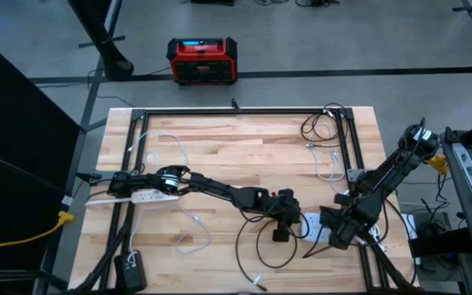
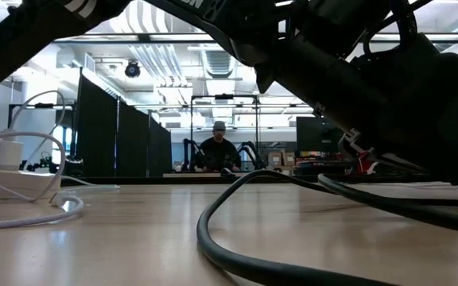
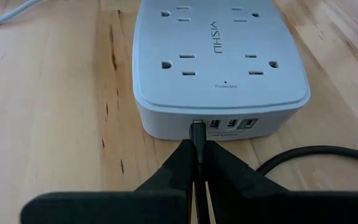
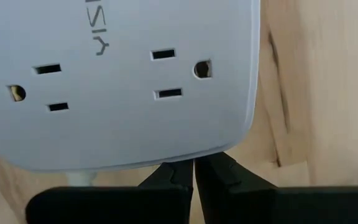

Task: Insert USB
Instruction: Insert the bottom black charger cable into the right white outlet extension, then insert the white charger cable into the left white outlet extension

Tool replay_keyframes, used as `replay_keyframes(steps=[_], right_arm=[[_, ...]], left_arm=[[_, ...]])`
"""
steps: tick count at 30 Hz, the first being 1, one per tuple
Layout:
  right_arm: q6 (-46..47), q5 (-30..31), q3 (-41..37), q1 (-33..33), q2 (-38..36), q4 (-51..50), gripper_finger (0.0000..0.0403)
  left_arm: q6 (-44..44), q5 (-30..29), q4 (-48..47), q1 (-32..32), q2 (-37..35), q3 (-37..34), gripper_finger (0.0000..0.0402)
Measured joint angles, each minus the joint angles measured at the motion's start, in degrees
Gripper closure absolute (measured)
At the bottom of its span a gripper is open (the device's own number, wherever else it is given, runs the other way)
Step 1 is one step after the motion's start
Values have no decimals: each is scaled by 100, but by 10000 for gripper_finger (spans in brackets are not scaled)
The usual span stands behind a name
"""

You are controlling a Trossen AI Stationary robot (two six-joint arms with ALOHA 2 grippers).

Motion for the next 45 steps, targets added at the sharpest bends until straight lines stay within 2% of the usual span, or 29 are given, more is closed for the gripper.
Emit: replay_keyframes(steps=[8, 15, 18, 21, 25, 32, 38, 45], right_arm=[[-283, 24, 0, -208, 0, 64, 403], [-241, 52, 4, -214, 0, -9, 403], [-102, 128, 9, -198, 0, -172, 403], [25, 324, 23, -207, 4, -207, 403], [78, 387, 168, -177, 4, -416, 403], [71, 460, 635, -171, -44, -1509, 403], [79, 439, 926, -129, -179, -2274, 403], [520, 677, 1223, 245, -653, -2764, 403]], left_arm=[[58, 22, -508, 0, 2, 243, 384], [57, 14, -548, 0, 1, 251, 384], [48, -251, -565, -4, -1, 251, 382], [69, -492, -764, 9, -1, 307, 348], [9, -526, -884, 40, -1, 306, 287], [-60, -529, -1124, 44, -64, 305, 219], [-105, -724, -1621, 37, -393, 301, 202], [-46, -1393, -2523, 20, -848, 293, 220]])
